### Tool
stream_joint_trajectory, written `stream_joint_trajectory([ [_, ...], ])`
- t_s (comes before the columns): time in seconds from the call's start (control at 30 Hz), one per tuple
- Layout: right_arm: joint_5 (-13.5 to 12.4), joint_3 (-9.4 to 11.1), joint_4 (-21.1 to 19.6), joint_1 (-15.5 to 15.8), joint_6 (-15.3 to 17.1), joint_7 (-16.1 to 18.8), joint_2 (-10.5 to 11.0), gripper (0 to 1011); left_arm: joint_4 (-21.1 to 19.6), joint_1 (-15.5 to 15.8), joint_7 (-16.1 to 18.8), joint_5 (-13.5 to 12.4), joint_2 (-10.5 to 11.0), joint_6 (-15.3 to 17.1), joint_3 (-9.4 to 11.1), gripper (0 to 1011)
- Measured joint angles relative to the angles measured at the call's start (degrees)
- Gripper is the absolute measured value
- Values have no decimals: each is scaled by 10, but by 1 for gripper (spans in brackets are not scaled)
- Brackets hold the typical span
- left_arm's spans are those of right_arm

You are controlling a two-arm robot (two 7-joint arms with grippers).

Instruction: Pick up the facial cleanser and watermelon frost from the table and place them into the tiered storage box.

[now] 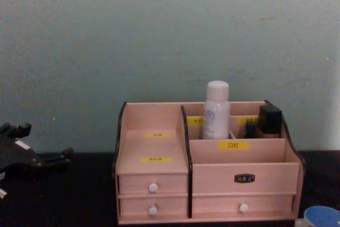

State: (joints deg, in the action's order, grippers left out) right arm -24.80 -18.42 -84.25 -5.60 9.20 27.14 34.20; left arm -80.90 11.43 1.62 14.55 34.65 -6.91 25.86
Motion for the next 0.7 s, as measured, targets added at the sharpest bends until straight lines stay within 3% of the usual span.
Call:
stream_joint_trajectory([
  [0.1,0,0,0,0,0,0,0,977,0,0,0,0,0,0,0,1001],
  [0.43,0,0,-1,0,-1,0,0,722,0,0,0,0,0,0,0,1001],
  [0.7,0,0,-1,0,-1,0,0,712,0,0,0,0,0,0,0,1001],
])
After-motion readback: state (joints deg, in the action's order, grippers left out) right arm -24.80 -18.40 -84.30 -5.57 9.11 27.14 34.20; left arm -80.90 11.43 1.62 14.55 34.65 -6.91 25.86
